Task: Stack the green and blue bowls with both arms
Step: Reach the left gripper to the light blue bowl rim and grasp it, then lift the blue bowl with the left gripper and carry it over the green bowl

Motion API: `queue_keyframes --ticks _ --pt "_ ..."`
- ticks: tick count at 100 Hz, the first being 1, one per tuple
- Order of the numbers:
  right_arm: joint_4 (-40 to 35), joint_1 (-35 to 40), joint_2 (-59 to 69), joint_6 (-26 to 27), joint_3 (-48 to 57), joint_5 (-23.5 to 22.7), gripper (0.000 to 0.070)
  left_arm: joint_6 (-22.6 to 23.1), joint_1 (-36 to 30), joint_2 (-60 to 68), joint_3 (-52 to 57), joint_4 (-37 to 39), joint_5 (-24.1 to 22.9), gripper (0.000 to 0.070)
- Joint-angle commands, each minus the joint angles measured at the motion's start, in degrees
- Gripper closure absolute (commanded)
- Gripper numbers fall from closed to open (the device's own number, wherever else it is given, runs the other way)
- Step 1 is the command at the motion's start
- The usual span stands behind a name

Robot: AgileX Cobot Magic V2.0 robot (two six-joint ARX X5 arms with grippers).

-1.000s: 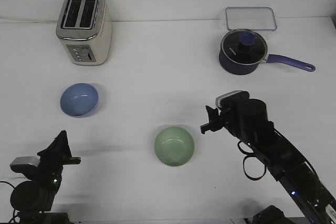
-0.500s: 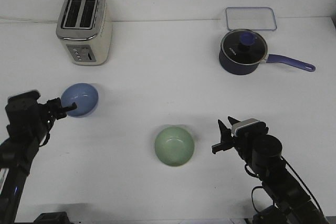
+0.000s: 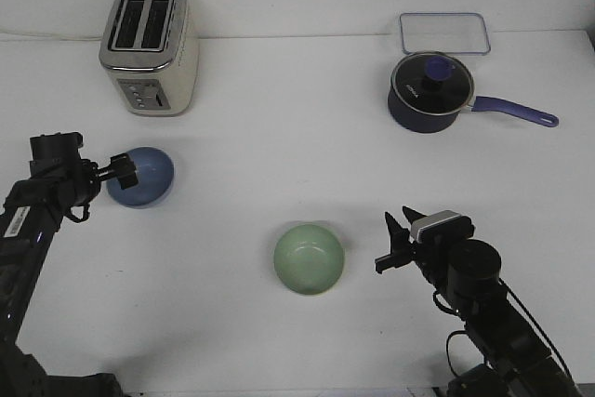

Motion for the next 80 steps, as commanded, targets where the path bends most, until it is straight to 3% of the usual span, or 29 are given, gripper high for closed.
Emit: queue_keyframes --ticks 1,18,31,37,47,80 --pt "0.7 0.3 0.1 0.6 0.3 0.0 0.0468 1.1 0.4 2.8 0.8 0.3 0.2 0.0092" --pt "0.6 0.3 0.1 0.6 0.3 0.0 0.0468 1.2 0.5 8.0 0.8 1.9 0.2 0.0098" --pt "0.6 0.3 0.1 0.6 0.3 0.0 0.0468 1.1 0.5 10.7 0.8 2.9 0.2 0.0201" --pt "0.6 0.3 0.1 0.6 0.3 0.0 0.0468 1.5 0.5 11.4 0.8 2.9 0.2 0.0331" --pt "0.3 0.3 0.1 0.6 0.3 0.0 0.0468 3.4 0.4 11.8 0.8 2.4 0.7 0.0697" --pt "0.3 0.3 0.0 0.6 0.3 -0.1 0.0468 5.5 -0.3 7.0 4.7 -1.0 8.3 0.0687"
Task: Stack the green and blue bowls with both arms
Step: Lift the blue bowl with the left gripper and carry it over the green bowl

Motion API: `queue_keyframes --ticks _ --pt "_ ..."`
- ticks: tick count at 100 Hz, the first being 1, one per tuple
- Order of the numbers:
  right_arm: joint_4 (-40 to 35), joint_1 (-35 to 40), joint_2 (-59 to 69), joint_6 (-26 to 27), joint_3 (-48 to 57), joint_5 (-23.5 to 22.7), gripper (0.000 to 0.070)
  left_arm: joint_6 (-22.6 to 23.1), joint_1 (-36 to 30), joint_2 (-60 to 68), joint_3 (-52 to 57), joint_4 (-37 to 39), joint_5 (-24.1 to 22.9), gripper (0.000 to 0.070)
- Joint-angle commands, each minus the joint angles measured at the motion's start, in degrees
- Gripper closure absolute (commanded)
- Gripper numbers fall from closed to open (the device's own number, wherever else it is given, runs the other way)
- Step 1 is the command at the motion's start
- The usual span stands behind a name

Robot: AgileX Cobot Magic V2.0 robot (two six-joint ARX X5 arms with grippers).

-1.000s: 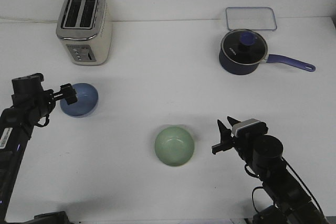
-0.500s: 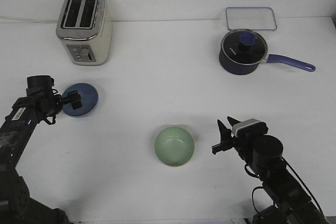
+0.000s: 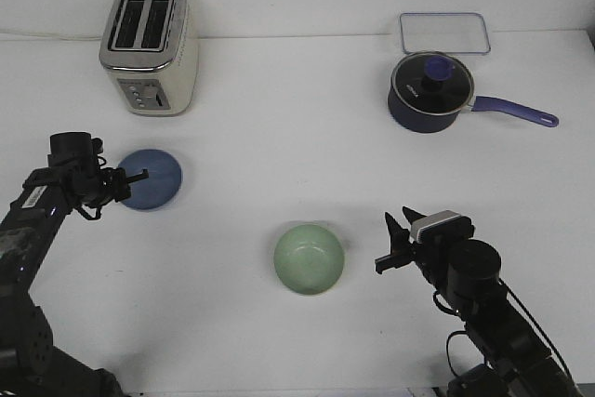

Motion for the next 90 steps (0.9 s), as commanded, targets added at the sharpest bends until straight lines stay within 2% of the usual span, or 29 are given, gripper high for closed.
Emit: queue_keyframes --ticks 1,23,32,50,61,71,90 --pt "0.5 0.3 0.1 0.6 0.3 -0.2 0.0468 1.5 -0.5 -2.8 3.0 -0.5 2.2 0.0687" --pt "0.5 0.3 0.1 0.6 0.3 -0.4 0.0468 1.4 -4.6 -13.3 6.2 -2.7 11.7 0.0687" --pt "0.5 0.3 0.1 0.6 0.3 -0.4 0.0468 1.2 -8.3 -16.7 6.2 -4.8 13.8 0.0687" --pt "0.5 0.3 0.1 1.7 0.3 -0.4 0.0468 1.3 -21.2 -18.1 6.2 -9.6 13.9 0.0687" --pt "0.5 0.3 0.1 1.7 0.3 -0.4 0.0468 1.1 -30.5 -17.2 6.2 -8.0 13.9 0.0687" --pt "0.5 0.3 0.1 1.7 0.3 -0.4 0.0468 -1.2 -37.5 -15.3 6.2 -6.6 13.9 0.0687" --pt "0.5 0.3 0.1 1.7 0.3 -0.4 0.0468 -1.7 -46.0 -9.2 6.2 -5.4 12.9 0.0687"
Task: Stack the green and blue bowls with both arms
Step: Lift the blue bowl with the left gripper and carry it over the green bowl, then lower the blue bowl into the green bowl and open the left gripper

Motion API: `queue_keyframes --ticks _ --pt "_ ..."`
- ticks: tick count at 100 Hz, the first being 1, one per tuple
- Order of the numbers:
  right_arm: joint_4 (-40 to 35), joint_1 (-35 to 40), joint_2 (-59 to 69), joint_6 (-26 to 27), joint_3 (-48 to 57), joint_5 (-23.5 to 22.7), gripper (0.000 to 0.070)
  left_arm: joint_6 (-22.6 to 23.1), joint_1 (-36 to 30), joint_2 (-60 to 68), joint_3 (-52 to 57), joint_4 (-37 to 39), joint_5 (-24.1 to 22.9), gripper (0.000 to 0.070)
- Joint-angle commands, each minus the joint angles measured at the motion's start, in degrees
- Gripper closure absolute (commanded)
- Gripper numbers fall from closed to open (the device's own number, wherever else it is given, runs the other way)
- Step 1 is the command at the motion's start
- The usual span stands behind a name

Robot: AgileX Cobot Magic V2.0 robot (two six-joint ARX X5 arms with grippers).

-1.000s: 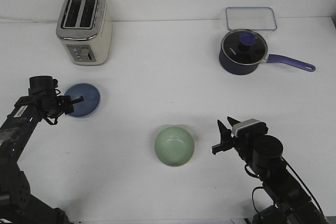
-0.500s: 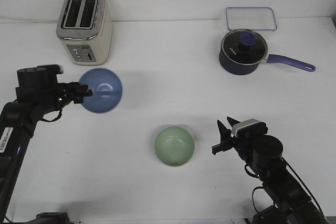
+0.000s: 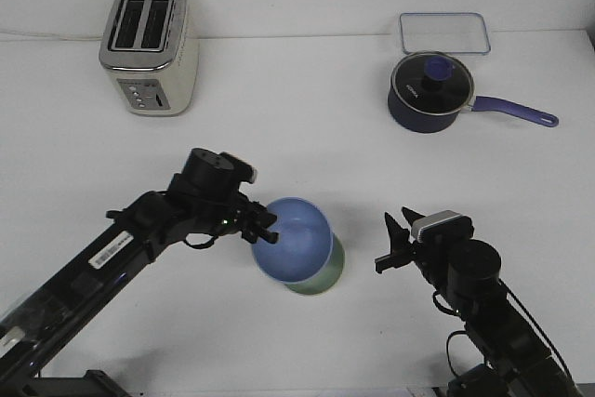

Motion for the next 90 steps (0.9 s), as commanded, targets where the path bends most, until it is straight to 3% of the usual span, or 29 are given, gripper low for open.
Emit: queue_keyframes --ticks 1,51,55,64,69,83,90 --pt "0.5 0.3 0.1 0.4 0.3 -0.1 0.0468 -0.6 -2.3 2.7 0.9 0.7 -0.7 0.0687" --pt "-1.2 0.3 0.1 0.1 0.3 0.0 0.0468 0.0 -5.3 11.4 0.9 1.8 -1.9 0.0677" --pt "-1.2 0.3 0.1 0.1 0.3 0.0 0.0468 -0.1 -5.3 11.4 0.9 1.9 -1.9 0.0621" --pt "-1.2 0.3 0.1 0.1 0.3 0.0 0.0468 -0.6 -5.3 11.4 0.9 2.3 -1.9 0.0365" --pt "-1.2 0.3 0.1 0.0 0.3 0.0 0.0468 -0.7 -5.3 11.3 0.9 2.6 -1.9 0.0279" --pt "-1.2 0.3 0.1 -0.1 0.3 0.1 0.0468 -0.2 -3.7 7.9 0.9 3.5 -2.2 0.0265" --pt "-1.2 0.3 0.0 -0.1 0.3 0.5 0.0468 0.0 -2.4 4.4 0.9 4.2 -4.8 0.0265"
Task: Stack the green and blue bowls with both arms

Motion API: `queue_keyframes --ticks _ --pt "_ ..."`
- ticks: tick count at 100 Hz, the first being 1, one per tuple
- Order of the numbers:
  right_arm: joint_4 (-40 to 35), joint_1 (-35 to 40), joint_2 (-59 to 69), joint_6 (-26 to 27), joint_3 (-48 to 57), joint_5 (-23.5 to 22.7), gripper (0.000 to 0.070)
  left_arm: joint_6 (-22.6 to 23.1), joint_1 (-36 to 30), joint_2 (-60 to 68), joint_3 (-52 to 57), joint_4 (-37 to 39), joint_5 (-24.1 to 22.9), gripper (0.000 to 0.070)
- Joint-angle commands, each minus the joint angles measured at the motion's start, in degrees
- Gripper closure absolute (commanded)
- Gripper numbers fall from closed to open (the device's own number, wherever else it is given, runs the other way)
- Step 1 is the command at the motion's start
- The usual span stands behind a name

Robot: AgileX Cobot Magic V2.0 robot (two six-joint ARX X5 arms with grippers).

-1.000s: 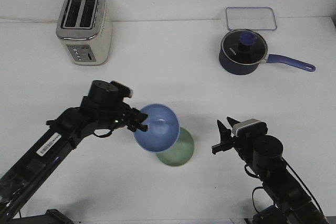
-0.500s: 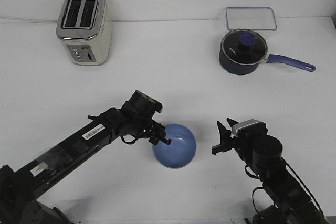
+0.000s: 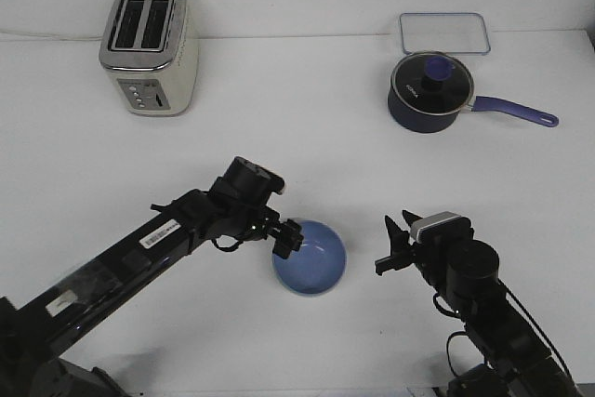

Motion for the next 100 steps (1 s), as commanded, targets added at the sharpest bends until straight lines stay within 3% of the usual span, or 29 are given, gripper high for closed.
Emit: queue_keyframes --ticks 1,18,28,38,45,48,56,79,100 --pt "0.5 0.3 0.0 -0.1 0.3 0.4 0.0468 0.5 1.1 -4.3 0.9 1.2 -2.6 0.0265" --pt "0.5 0.3 -2.1 -1.0 0.3 2.6 0.0468 5.3 6.0 -16.4 0.9 2.9 -14.6 0.0268" --pt "0.5 0.3 -5.0 -1.7 0.3 4.3 0.0469 7.2 10.0 -23.3 0.9 2.4 -16.3 0.0303" --pt "-0.5 0.3 -8.2 -2.4 0.3 6.4 0.0503 9.3 14.4 -29.6 -0.3 1.9 -16.7 0.0508" --pt "-1.7 0.3 -10.4 -3.1 0.1 8.2 0.0634 9.6 17.4 -34.0 -3.8 3.2 -16.7 0.0700" --pt "-2.2 0.3 -11.4 -3.6 0.0 8.7 0.0700 9.6 18.6 -36.1 -6.4 4.6 -16.7 0.0684" --pt "-2.2 0.3 -13.9 -5.1 -1.3 9.7 0.0700 9.6 21.7 -42.4 -15.8 11.7 -16.8 0.0688" --pt "3.6 0.3 -17.9 -8.1 -5.1 10.4 0.0700 8.7 26.2 -59.4 -44.6 41.2 -16.9 0.0688" --pt "3.8 0.3 -18.0 -8.8 -5.1 10.4 0.0700 8.8 26.3 -63.1 -48.7 42.2 -18.9 0.0687"
